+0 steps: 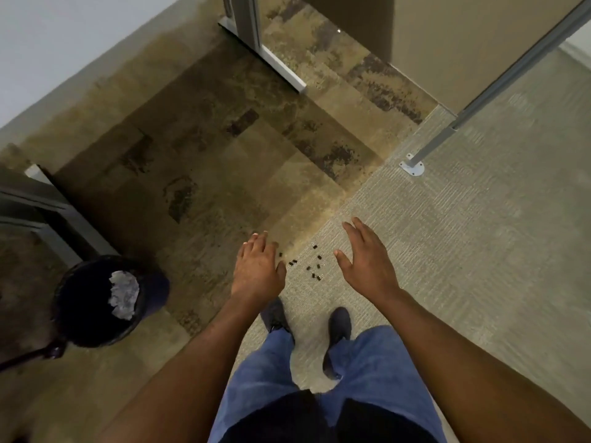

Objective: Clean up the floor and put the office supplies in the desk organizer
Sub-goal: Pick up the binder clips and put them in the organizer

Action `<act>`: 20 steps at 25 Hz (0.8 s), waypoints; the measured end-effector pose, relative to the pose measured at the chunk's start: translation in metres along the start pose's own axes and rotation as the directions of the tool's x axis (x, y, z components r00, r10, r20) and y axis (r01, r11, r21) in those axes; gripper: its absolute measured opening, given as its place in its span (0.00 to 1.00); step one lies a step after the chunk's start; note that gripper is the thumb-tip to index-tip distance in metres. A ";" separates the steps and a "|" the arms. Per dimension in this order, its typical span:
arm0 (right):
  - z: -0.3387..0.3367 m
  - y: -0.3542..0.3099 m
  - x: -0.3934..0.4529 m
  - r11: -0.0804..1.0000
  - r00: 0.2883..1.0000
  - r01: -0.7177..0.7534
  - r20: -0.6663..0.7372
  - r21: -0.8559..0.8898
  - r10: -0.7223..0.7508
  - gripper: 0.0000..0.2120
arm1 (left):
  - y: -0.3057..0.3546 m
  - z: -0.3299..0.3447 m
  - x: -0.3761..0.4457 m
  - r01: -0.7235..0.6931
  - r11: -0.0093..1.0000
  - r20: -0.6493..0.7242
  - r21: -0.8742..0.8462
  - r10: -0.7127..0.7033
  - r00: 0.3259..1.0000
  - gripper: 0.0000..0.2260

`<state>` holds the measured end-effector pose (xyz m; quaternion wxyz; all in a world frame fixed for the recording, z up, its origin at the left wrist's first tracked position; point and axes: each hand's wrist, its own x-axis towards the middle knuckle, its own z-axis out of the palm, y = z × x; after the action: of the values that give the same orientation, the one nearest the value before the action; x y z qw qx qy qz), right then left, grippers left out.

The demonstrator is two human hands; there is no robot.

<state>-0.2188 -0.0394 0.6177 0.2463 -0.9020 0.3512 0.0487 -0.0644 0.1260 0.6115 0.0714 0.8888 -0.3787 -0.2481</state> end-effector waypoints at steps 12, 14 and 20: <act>0.258 0.176 0.126 0.999 0.932 -0.045 0.360 0.011 0.038 0.13 | -0.056 0.283 0.144 0.482 0.824 0.190 -0.297 -0.444 0.876 0.15; 0.305 0.205 0.150 0.999 0.924 -0.045 0.380 0.012 0.037 0.13 | -0.071 0.339 0.173 0.501 0.816 0.181 -0.287 -0.467 0.865 0.15; 0.445 0.264 0.219 0.996 0.901 -0.070 0.431 0.049 0.042 0.13 | -0.127 0.476 0.252 0.432 0.895 0.236 -0.113 -0.399 0.886 0.19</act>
<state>-0.1906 -0.1271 0.0636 0.3447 -0.8503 0.3155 0.2419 -0.0704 0.0663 0.0613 0.0488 0.9099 -0.1629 -0.3783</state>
